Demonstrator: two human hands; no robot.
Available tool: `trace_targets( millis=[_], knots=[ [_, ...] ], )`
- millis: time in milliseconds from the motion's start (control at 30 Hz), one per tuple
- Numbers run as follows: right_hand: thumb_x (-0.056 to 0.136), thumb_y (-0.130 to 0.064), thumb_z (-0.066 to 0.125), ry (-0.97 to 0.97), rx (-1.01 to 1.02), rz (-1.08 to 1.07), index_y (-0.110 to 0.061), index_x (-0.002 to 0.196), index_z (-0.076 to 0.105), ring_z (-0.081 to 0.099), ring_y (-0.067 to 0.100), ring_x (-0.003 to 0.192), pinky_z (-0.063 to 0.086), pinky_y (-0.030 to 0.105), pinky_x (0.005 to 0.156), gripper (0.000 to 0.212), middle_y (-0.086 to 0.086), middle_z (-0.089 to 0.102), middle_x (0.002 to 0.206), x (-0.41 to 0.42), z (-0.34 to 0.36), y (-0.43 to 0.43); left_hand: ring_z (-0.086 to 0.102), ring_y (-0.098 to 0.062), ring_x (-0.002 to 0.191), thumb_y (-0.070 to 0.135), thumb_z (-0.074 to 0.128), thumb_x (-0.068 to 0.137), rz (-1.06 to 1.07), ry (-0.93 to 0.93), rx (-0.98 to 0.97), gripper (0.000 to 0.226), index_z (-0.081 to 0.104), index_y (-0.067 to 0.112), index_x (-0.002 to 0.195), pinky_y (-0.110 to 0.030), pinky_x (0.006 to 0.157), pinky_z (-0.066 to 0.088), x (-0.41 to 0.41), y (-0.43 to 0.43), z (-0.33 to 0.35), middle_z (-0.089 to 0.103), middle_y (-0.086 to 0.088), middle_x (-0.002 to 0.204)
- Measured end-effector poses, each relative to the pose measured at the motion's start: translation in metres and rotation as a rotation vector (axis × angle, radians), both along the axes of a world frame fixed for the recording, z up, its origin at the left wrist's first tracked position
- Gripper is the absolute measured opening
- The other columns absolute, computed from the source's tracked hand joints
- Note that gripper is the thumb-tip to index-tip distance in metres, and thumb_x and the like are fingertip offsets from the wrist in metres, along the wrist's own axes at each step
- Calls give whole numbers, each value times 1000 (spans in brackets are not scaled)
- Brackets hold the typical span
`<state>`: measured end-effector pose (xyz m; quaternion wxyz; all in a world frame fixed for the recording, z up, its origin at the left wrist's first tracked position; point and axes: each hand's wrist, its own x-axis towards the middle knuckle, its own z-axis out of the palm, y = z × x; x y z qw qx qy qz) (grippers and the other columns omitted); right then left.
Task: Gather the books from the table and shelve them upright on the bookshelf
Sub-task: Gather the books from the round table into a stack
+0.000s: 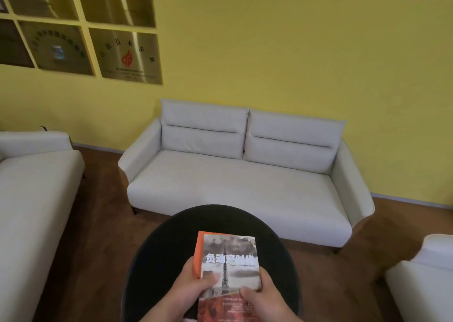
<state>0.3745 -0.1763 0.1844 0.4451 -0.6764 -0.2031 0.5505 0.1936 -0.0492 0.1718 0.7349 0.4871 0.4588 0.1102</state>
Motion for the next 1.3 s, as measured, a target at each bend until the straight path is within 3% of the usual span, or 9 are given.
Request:
trace_targets(
  millis=[133, 233, 300, 467, 900, 1033, 1167, 1233, 1300],
  knots=[
    [88, -12, 75, -86, -2, 54, -22, 134, 49, 75, 6, 93, 57, 14, 71, 54, -6, 70, 115, -15, 1, 13, 71, -21, 100, 5, 76, 83, 72, 40, 80, 64, 46, 15, 138, -32, 84, 56, 2, -2, -13, 72, -5, 110],
    [79, -19, 85, -9, -11, -6, -14, 142, 45, 75, 23, 102, 61, 34, 87, 75, 6, 72, 122, -6, -1, 23, 72, -32, 105, -7, 66, 85, 86, -157, -44, 62, 51, 27, 134, -47, 90, 55, 0, 4, -15, 75, -12, 114],
    [76, -12, 85, 88, 58, -8, -9, 137, 51, 73, 39, 105, 62, 43, 86, 70, 20, 73, 120, -1, -4, 26, 71, -33, 109, -7, 63, 83, 68, -197, -51, 69, 51, 38, 134, -53, 94, 54, -2, 5, -13, 72, -10, 121],
    [89, -8, 73, 40, -33, -190, -12, 125, 56, 78, 37, 88, 60, 54, 86, 39, 19, 76, 107, -11, -11, 31, 77, -16, 89, 18, 68, 92, 201, -75, 43, 33, 58, 30, 121, -33, 73, 62, 0, 1, -5, 73, -3, 111],
    [93, -29, 71, -92, -237, -232, 0, 116, 55, 71, 31, 85, 50, 35, 60, 41, 19, 69, 103, -20, -5, 20, 75, -13, 93, 22, 65, 93, 137, -17, 35, 27, 48, 23, 113, -38, 80, 63, -9, -8, -8, 67, -2, 115],
    [93, -27, 70, 96, -250, -248, -10, 131, 49, 76, 40, 87, 60, 41, 65, 47, 21, 72, 108, -19, -11, 24, 75, -13, 95, 26, 67, 93, 120, -121, -143, 41, 44, 43, 121, -35, 81, 61, -18, -17, -12, 68, 4, 118],
    [96, -19, 61, 378, -247, -258, -2, 132, 54, 77, 41, 70, 62, 40, 51, 40, 27, 77, 88, -12, -5, 22, 74, -19, 104, 28, 65, 93, 57, -126, -198, 53, 43, 31, 141, -45, 97, 55, -22, -21, -15, 73, 1, 121],
    [92, -24, 66, 479, -236, -225, -3, 135, 56, 74, 47, 94, 62, 51, 81, 50, 31, 73, 110, -14, -4, 20, 74, -19, 103, 23, 64, 95, 38, -127, -198, 53, 42, 32, 142, -41, 93, 57, -22, -20, -17, 73, 0, 120],
    [90, -33, 69, 551, -229, -197, -9, 141, 53, 60, 52, 121, 43, 61, 109, 58, 32, 63, 131, -14, -9, 14, 74, -21, 105, 21, 66, 92, 16, -126, -203, 62, 37, 31, 146, -43, 95, 56, -19, -21, -18, 73, -1, 122]
  ],
)
